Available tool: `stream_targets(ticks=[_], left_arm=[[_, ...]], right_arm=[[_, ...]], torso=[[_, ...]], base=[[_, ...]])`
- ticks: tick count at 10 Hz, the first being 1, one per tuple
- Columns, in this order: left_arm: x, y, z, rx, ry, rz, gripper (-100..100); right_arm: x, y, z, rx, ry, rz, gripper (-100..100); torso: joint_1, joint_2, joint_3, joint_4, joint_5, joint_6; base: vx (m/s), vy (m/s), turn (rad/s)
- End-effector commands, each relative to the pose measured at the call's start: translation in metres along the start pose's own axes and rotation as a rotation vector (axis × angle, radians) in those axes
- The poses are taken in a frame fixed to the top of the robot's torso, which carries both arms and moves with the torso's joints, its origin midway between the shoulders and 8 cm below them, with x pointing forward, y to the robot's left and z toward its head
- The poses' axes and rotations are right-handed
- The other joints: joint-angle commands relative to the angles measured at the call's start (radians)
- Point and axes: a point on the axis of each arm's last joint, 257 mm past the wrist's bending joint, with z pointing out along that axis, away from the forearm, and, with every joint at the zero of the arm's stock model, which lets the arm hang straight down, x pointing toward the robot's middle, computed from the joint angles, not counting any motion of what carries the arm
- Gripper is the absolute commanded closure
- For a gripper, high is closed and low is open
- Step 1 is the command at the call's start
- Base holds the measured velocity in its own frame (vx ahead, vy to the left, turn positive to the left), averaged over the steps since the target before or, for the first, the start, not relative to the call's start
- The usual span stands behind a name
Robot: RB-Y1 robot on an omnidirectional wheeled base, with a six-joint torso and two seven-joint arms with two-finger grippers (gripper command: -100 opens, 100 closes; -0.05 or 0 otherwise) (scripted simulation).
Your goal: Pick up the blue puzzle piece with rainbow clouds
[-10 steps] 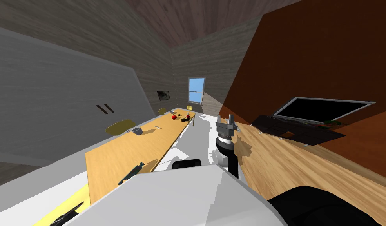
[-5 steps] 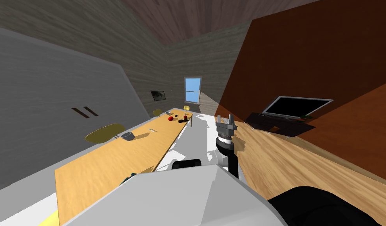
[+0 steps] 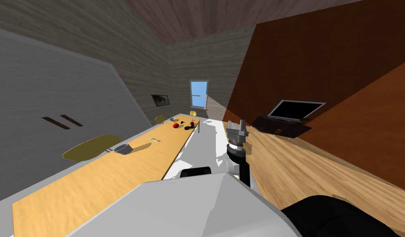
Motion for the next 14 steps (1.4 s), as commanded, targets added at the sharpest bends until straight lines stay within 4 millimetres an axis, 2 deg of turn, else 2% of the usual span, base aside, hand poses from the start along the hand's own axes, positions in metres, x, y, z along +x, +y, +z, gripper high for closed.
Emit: stream_targets(ticks=[1, 7, 13, 14], left_arm=[[-0.011, 0.009, -0.002, -0.042, -0.028, -0.028, -100], [-0.04, 0.041, -0.009, -0.174, -0.1, -0.102, -100], [-0.052, 0.069, -0.016, -0.28, -0.14, -0.147, -100], [-0.051, 0.066, -0.015, -0.268, -0.136, -0.143, -100]], right_arm=[[0.0, 0.0, 0.0, 0.0, 0.0, 0.0, 0], [0.0, 0.0, 0.0, 0.0, 0.0, 0.0, 0], [0.0, 0.0, 0.0, 0.0, 0.0, 0.0, 0], [0.0, 0.0, 0.0, 0.0, 0.0, 0.0, 0]], torso=[[0.0, 0.0, 0.0, 0.0, 0.0, 0.0], [0.0, 0.0, 0.0, 0.0, 0.0, 0.0], [0.0, 0.0, 0.0, 0.0, 0.0, 0.0], [0.0, 0.0, 0.0, 0.0, 0.0, 0.0]], base=[[0.054, 0.011, -0.166], [0.053, 0.015, -0.132], [0.044, 0.018, -0.099], [0.017, 0.006, -0.013]])
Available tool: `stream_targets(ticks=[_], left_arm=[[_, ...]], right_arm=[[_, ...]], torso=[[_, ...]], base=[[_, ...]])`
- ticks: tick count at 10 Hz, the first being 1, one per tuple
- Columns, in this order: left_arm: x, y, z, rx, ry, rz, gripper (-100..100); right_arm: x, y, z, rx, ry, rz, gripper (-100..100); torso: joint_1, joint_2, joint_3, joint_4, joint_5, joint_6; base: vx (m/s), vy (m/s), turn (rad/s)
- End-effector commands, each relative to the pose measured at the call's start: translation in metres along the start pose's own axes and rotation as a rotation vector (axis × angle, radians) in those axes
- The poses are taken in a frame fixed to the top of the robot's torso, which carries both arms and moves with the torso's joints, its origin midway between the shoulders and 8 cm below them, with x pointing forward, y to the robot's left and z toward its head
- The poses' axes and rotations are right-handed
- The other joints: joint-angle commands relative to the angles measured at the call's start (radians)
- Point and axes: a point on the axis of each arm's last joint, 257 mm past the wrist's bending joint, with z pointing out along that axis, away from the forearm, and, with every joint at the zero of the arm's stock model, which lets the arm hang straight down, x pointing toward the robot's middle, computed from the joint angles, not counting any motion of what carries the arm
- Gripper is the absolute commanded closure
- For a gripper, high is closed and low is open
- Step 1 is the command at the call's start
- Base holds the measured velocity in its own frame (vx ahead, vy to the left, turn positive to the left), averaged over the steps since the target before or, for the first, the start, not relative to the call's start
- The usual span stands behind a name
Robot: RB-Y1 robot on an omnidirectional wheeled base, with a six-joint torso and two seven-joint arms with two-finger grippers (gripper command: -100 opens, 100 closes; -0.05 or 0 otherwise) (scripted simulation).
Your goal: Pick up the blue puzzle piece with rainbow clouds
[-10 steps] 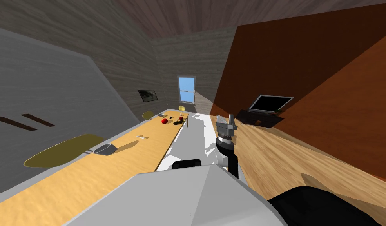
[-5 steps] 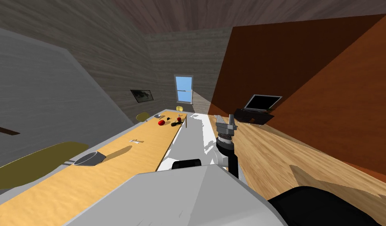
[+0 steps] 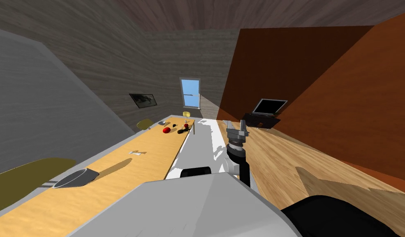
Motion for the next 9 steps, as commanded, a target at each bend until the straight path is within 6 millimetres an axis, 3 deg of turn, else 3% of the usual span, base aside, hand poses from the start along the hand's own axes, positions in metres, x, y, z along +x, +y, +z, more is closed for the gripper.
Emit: stream_targets(ticks=[1, 2, 5, 7, 8, 9], left_arm=[[0.0, 0.0, 0.0, 0.0, 0.0, 0.0, 0], [0.021, -0.003, 0.01, -0.021, 0.002, 0.015, -100], [0.043, -0.001, 0.021, -0.047, 0.003, 0.036, -100], [0.073, 0.004, 0.029, -0.062, 0.043, 0.061, -100], [0.076, -0.001, 0.032, -0.069, 0.014, 0.066, -100], [0.093, 0.007, 0.038, -0.087, 0.033, 0.085, -100]], right_arm=[[0.0, 0.0, 0.0, 0.0, 0.0, 0.0, 0], [0.0, 0.0, 0.0, 0.0, 0.0, 0.0, 0], [0.0, 0.0, 0.0, 0.0, 0.0, 0.0, 0], [0.0, 0.0, 0.0, 0.0, 0.0, 0.0, 0], [0.0, 0.0, 0.0, 0.0, 0.0, 0.0, 0], [0.0, 0.0, 0.0, 0.0, 0.0, 0.0, 0]], torso=[[0.0, 0.0, 0.0, 0.0, 0.0, 0.0], [0.0, 0.001, 0.001, 0.0, 0.0, 0.0], [-0.001, 0.004, 0.003, 0.001, 0.0, 0.0], [0.0, 0.005, 0.003, 0.001, 0.0, 0.0], [-0.001, 0.004, 0.002, 0.001, 0.0, 0.0], [0.0, 0.005, 0.003, 0.001, 0.0, -0.001]], base=[[0.0, 0.0, 0.0], [-0.043, -0.004, 0.225], [-0.053, -0.004, 0.074], [-0.043, -0.002, 0.064], [-0.068, 0.001, 0.204], [-0.057, -0.002, 0.104]])
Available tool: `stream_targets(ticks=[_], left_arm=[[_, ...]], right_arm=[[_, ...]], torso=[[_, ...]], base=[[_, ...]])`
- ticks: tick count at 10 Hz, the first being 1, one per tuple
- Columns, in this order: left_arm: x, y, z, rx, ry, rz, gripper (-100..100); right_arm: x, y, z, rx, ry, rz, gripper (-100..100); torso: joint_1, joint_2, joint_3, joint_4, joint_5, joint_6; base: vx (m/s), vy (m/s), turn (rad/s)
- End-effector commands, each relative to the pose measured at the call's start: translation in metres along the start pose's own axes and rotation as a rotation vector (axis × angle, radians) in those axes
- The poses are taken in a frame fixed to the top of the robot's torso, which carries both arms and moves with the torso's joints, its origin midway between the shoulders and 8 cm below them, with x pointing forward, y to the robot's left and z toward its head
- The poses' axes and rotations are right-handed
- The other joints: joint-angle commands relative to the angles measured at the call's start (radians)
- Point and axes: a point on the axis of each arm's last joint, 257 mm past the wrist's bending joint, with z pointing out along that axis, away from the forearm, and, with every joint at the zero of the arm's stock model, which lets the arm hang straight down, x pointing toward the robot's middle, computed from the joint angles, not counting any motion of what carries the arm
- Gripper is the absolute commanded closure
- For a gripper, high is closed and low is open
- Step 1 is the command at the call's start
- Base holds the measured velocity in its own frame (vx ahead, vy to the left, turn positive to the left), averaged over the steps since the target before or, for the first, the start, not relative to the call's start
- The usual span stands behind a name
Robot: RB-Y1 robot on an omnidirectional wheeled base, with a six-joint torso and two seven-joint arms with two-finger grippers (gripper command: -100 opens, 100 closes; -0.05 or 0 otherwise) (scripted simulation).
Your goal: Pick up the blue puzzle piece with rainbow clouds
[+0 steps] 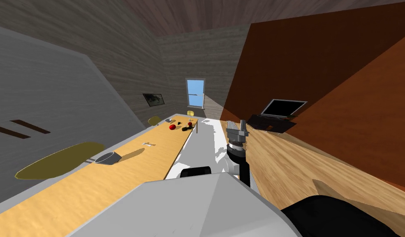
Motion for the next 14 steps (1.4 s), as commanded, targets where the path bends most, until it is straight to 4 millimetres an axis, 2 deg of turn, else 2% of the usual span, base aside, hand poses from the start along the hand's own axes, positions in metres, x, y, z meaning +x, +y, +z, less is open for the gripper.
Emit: stream_targets(ticks=[1, 2, 3, 5, 6, 7, 8, 9, 10, 11, 12, 13, 14], left_arm=[[0.023, -0.001, 0.005, -0.005, 0.025, 0.019, -100], [0.03, -0.007, 0.007, -0.01, 0.0, 0.026, -100], [0.048, -0.002, 0.013, -0.022, 0.02, 0.047, -100], [0.058, -0.009, 0.015, -0.023, 0.001, 0.057, -100], [0.072, -0.006, 0.018, -0.031, 0.013, 0.077, -100], [0.083, -0.008, 0.018, -0.027, 0.028, 0.084, -100], [0.085, -0.017, 0.017, -0.019, -0.005, 0.087, -100], [0.097, -0.011, 0.021, -0.031, 0.006, 0.107, -100], [0.109, -0.014, 0.021, -0.026, 0.022, 0.115, -100], [0.109, -0.025, 0.018, -0.012, -0.014, 0.111, -100], [0.123, -0.019, 0.022, -0.022, -0.003, 0.136, -100], [0.134, -0.022, 0.021, -0.017, 0.012, 0.143, -100], [0.134, -0.035, 0.017, 0.004, -0.023, 0.147, -100]], right_arm=[[0.0, 0.0, 0.0, 0.0, 0.0, 0.0, 0], [0.0, 0.0, 0.0, 0.0, 0.0, 0.0, 0], [0.0, 0.0, 0.0, 0.0, 0.0, 0.0, 0], [0.0, 0.0, 0.0, 0.0, 0.0, 0.0, 0], [0.0, 0.0, 0.0, 0.0, 0.0, 0.0, 0], [0.0, 0.0, 0.0, 0.0, 0.0, 0.0, 0], [0.0, 0.0, 0.0, 0.0, 0.0, 0.0, 0], [0.0, 0.0, 0.0, 0.0, 0.0, 0.0, 0], [0.0, 0.0, 0.0, 0.0, 0.0, 0.0, 0], [0.0, 0.0, 0.0, 0.0, 0.0, 0.0, 0], [0.0, 0.0, 0.0, 0.0, 0.0, 0.0, 0], [0.0, 0.0, 0.0, 0.0, 0.0, 0.0, 0], [0.0, 0.0, 0.0, 0.0, 0.0, 0.0, 0]], torso=[[0.0, 0.0, 0.0, 0.0, 0.0, 0.0], [0.0, -0.002, -0.001, 0.0, 0.0, 0.0], [0.0, 0.0, 0.0, 0.0, 0.0, -0.001], [0.0, -0.001, -0.001, 0.0, 0.0, 0.0], [0.0, -0.001, 0.0, 0.0, 0.0, -0.001], [0.0, 0.0, 0.0, 0.0, 0.0, 0.0], [0.0, -0.001, -0.001, 0.0, 0.0, 0.0], [0.0, 0.0, 0.0, 0.0, 0.0, -0.001], [0.0, 0.0, 0.0, 0.0, 0.0, 0.0], [0.0, -0.001, -0.001, 0.0, 0.0, 0.0], [0.0, 0.0, 0.0, 0.0, 0.0, -0.001], [0.0, 0.0, 0.0, 0.0, 0.0, 0.0], [0.0, -0.001, -0.001, 0.0, 0.0, 0.0]], base=[[-0.022, -0.003, -0.024], [-0.057, 0.002, 0.185], [-0.061, -0.002, 0.107], [-0.038, -0.001, 0.092], [-0.059, -0.003, 0.101], [-0.031, 0.003, -0.015], [-0.059, 0.006, 0.223], [-0.059, 0.0, 0.105], [-0.027, 0.002, -0.037], [-0.052, 0.009, 0.16], [-0.056, 0.005, 0.124], [-0.029, 0.004, 0.0], [-0.059, 0.006, 0.161]])
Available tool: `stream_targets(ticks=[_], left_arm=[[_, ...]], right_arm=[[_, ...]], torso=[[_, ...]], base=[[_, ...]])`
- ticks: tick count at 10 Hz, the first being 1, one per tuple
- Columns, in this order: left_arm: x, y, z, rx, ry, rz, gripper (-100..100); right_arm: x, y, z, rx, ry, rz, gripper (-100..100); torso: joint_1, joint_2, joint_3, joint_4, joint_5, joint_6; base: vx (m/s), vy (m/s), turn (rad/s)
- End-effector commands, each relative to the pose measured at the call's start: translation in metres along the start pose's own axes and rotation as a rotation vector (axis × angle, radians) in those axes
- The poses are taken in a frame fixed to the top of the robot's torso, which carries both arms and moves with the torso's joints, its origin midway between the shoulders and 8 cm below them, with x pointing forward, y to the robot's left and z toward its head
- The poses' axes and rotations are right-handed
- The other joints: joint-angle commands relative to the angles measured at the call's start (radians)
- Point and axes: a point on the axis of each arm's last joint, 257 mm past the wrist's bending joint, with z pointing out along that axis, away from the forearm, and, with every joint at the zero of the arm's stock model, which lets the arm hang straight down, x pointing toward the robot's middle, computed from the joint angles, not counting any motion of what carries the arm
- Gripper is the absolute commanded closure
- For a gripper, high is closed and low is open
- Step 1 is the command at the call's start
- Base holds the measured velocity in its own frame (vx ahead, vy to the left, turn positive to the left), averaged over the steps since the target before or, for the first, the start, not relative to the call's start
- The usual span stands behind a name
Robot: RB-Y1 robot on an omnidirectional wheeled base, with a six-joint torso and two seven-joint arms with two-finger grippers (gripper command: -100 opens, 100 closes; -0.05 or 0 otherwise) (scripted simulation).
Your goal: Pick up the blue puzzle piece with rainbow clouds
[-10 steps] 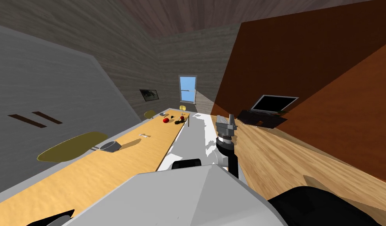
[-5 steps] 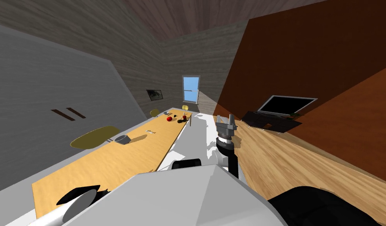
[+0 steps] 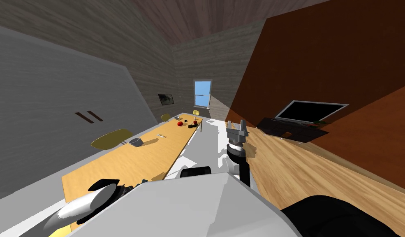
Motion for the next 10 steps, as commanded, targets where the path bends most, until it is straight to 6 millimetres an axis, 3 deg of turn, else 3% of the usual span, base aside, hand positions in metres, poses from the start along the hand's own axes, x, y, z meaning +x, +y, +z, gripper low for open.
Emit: stream_targets(ticks=[1, 2, 3, 5, 6, 8, 9, 10], left_arm=[[0.014, -0.004, 0.0, 0.001, -0.006, 0.013, -100], [0.023, -0.007, -0.001, 0.007, 0.007, 0.019, -100], [0.019, -0.022, -0.006, 0.029, -0.033, 0.019, -100], [0.042, -0.022, -0.006, 0.03, -0.01, 0.041, -100], [0.04, -0.04, -0.013, 0.061, -0.047, 0.03, -100], [0.059, -0.039, -0.013, 0.062, -0.028, 0.058, -100], [0.054, -0.037, -0.012, 0.059, -0.033, 0.052, -100], [0.055, -0.037, -0.012, 0.059, -0.033, 0.052, 100]], right_arm=[[0.0, 0.0, 0.0, 0.0, 0.0, 0.0, 0], [0.0, 0.0, 0.0, 0.0, 0.0, 0.0, 0], [0.0, 0.0, 0.0, 0.0, 0.0, 0.0, 0], [0.0, 0.0, 0.0, 0.0, 0.0, 0.0, 0], [0.0, 0.0, 0.0, 0.0, 0.0, 0.0, 0], [0.0, 0.0, 0.0, 0.0, 0.0, 0.0, 0], [0.0, 0.0, 0.0, 0.0, 0.0, 0.0, 0], [0.0, 0.0, 0.0, 0.0, 0.0, 0.0, 0]], torso=[[0.0, 0.0, 0.0, 0.0, 0.0, 0.0], [0.0, 0.0, 0.0, 0.0, 0.0, 0.0], [0.0, -0.001, -0.001, 0.0, 0.0, 0.001], [0.0, 0.0, 0.0, 0.0, 0.0, 0.001], [0.0, -0.001, 0.0, 0.0, 0.0, 0.001], [0.0, 0.0, 0.0, 0.0, 0.0, 0.001], [-0.001, -0.001, 0.0, 0.0, 0.0, 0.001], [-0.001, -0.002, -0.001, 0.0, 0.0, 0.0]], base=[[-0.057, 0.003, 0.121], [-0.025, 0.002, 0.004], [-0.053, 0.01, 0.185], [-0.044, 0.007, 0.043], [-0.054, 0.014, 0.176], [-0.045, 0.004, 0.059], [-0.009, 0.002, -0.009], [0.0, 0.0, 0.0]])
